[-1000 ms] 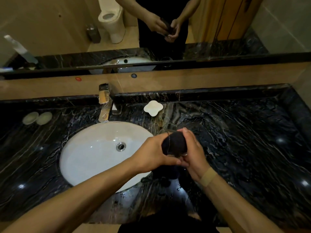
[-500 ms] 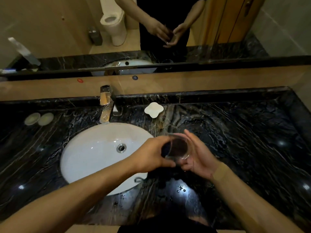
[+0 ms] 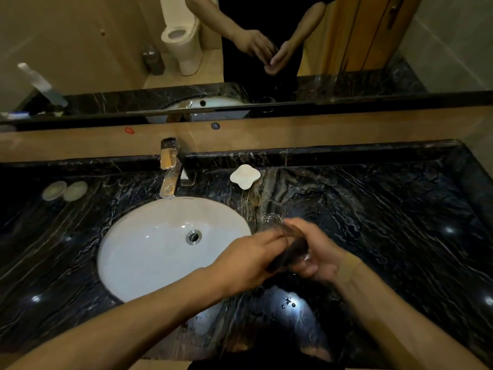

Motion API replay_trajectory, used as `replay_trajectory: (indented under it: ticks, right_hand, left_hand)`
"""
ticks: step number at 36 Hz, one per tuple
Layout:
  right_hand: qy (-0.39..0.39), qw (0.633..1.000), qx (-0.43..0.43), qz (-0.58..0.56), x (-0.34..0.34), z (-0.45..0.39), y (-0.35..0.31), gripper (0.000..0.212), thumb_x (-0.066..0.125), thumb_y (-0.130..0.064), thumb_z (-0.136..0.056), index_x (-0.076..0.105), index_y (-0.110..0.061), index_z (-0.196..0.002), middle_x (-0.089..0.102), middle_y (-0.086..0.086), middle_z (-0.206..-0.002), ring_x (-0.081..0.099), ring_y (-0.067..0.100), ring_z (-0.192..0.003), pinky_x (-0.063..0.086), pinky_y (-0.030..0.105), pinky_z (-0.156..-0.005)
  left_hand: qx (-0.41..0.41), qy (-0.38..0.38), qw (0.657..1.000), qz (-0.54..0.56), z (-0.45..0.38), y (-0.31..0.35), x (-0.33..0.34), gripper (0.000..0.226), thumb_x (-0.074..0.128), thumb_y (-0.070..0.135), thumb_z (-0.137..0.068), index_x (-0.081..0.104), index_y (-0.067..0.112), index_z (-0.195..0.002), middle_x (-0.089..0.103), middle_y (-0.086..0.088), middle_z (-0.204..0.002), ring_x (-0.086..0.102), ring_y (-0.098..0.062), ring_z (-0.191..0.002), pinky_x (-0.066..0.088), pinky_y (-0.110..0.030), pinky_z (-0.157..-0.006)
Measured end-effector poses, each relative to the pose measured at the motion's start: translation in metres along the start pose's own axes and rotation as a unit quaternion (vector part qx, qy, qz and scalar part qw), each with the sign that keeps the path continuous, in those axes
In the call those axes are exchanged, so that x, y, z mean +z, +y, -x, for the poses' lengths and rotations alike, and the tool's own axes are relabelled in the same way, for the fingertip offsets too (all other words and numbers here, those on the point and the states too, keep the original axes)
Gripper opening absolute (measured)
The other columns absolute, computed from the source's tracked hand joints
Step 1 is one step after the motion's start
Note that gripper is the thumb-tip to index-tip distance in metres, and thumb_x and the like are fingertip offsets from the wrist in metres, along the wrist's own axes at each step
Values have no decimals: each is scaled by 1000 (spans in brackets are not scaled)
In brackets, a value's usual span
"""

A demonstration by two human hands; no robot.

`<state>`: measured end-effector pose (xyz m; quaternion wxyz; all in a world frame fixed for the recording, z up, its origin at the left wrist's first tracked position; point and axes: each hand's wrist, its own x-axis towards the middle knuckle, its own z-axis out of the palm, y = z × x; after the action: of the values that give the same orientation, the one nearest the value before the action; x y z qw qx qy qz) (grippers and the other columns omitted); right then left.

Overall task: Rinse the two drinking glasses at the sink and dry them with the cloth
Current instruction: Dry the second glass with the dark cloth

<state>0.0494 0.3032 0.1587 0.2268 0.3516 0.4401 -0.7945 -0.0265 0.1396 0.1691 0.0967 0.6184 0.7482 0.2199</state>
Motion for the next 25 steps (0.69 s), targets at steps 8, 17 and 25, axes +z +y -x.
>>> replay_trajectory:
  ticks: [8, 17, 25]
  right_hand:
    - [-141, 990, 23, -22, -8, -3, -2, 56, 39, -67, -93, 70, -20, -92, 57, 5, -66, 41, 9, -36, 24, 11, -34]
    - [130, 923, -360, -39, 23, -17, 21, 14, 63, -43, -90, 64, -33, -100, 73, -8, -89, 69, 10, -80, 55, 29, -66]
    - [33, 996, -73, -29, 9, 0, -5, 48, 51, -59, -91, 55, -13, -77, 46, 4, -56, 31, 8, -31, 16, 9, -32]
  left_hand:
    - [21, -29, 999, -8, 1, -12, -7, 49, 68, 23, -88, 54, 19, -134, 52, 1, -141, 58, -20, -118, 56, -32, -82]
    - [-339, 105, 820, 449, -21, 10, -12, 48, 85, 1, -70, 69, 14, -113, 76, -6, -100, 73, -21, -93, 57, -41, -91]
    - [-113, 28, 987, 109, -11, 1, -15, 50, 68, 43, -79, 63, 16, -121, 63, 6, -117, 63, -14, -100, 52, -29, -83]
